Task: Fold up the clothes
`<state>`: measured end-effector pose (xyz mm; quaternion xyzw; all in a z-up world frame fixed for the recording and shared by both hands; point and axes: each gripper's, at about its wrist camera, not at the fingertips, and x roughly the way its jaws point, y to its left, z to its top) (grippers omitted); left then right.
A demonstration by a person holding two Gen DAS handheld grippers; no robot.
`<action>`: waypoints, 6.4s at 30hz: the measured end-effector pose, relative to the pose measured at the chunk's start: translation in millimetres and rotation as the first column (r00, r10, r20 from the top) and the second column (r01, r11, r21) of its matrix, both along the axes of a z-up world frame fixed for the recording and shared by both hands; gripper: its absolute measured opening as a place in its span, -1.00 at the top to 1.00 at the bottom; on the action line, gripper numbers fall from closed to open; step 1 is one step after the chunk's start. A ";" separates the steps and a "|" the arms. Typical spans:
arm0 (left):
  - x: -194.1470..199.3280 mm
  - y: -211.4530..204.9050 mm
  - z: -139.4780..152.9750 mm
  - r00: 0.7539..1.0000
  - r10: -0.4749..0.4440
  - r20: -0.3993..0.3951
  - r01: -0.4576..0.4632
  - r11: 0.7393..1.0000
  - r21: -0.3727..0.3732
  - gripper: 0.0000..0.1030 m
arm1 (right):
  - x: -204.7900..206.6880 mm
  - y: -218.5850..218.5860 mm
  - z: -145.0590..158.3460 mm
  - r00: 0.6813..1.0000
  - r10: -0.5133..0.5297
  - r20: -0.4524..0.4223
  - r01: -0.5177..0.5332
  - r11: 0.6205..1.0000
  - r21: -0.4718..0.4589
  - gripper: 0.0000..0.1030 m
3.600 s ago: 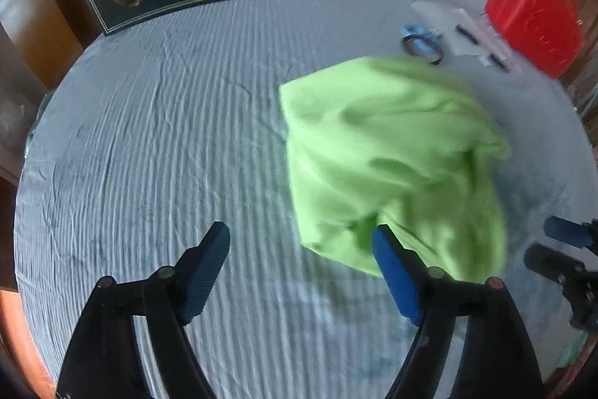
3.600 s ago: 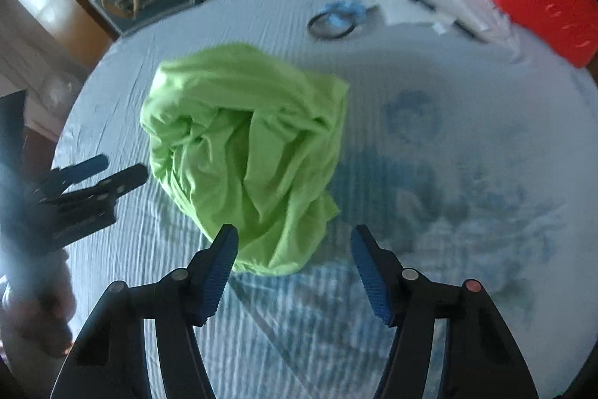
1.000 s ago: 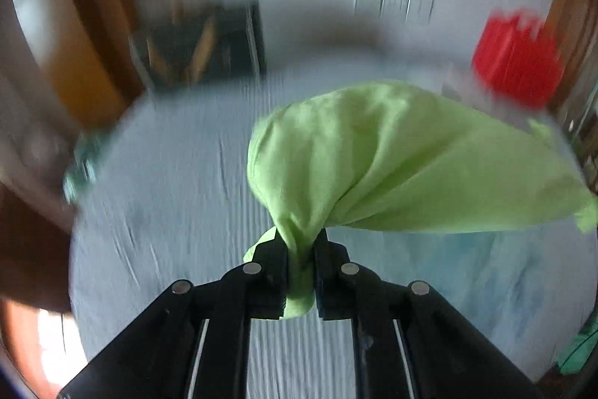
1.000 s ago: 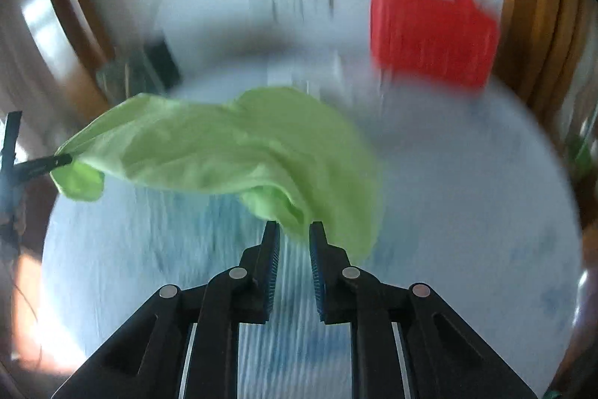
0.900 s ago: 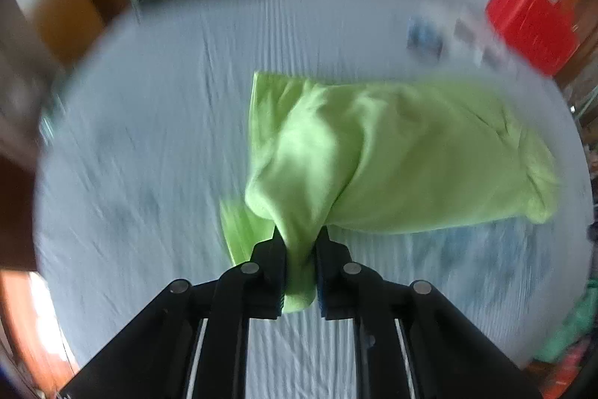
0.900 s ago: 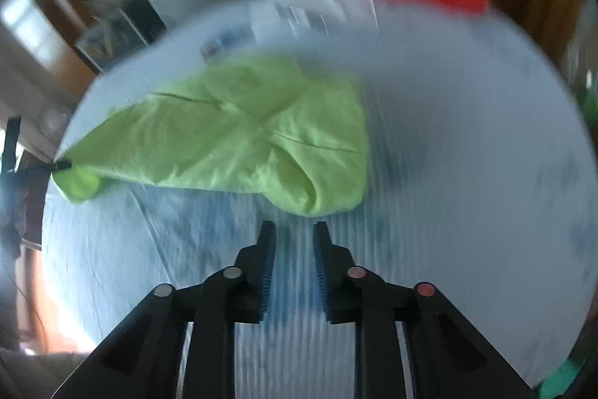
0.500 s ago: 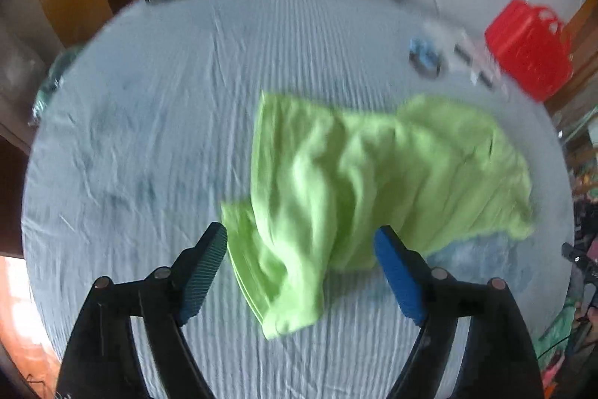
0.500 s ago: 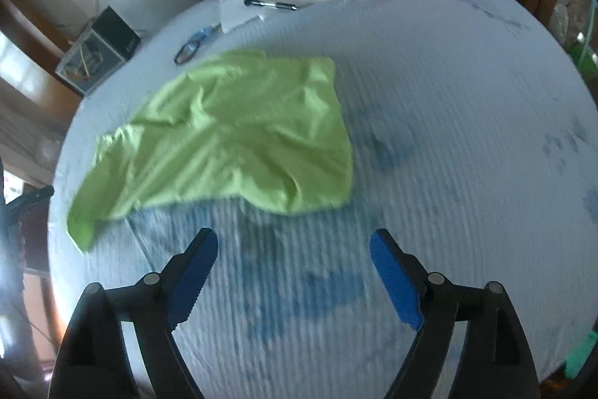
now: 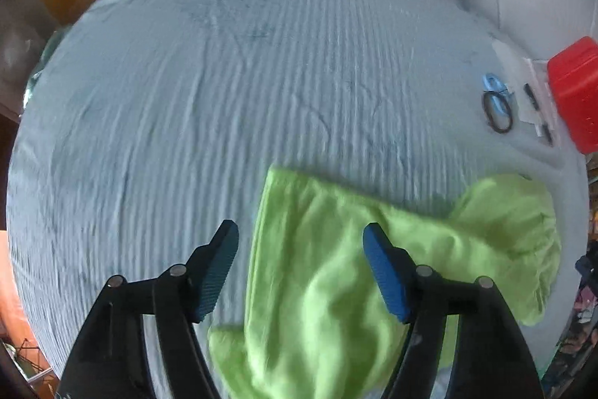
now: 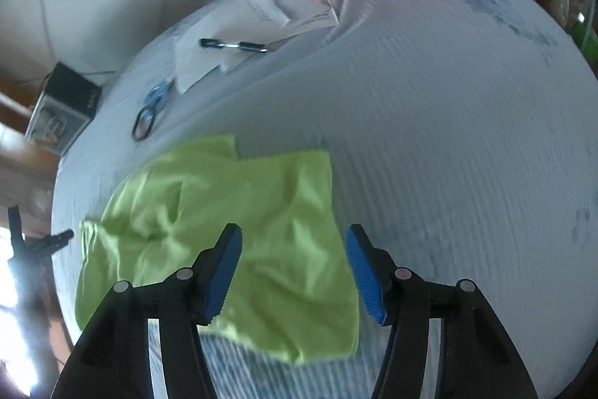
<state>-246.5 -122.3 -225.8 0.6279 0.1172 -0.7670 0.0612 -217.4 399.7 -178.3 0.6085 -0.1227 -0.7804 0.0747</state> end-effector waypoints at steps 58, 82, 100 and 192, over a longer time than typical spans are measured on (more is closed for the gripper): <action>204.3 -12.4 66.5 0.992 0.063 -0.109 -0.066 0.997 -0.028 -0.42 | 143.8 52.1 54.9 0.981 0.160 -0.110 -0.169 0.983 -0.078 -0.20; 135.7 -12.0 -24.9 1.000 0.000 -0.026 -0.001 0.998 -0.055 0.83 | -51.0 -124.2 -39.5 0.937 0.346 -0.054 -0.329 0.923 0.202 0.89; 191.0 -28.3 3.4 0.991 0.113 -0.070 -0.110 0.993 0.049 0.83 | 143.9 15.5 15.7 0.945 0.326 -0.012 -0.325 0.945 0.035 0.09; 47.5 -10.6 54.4 0.994 0.000 -0.112 0.002 1.000 0.021 0.90 | 13.6 -0.8 49.4 0.988 0.097 -0.124 -0.083 0.991 0.108 -0.20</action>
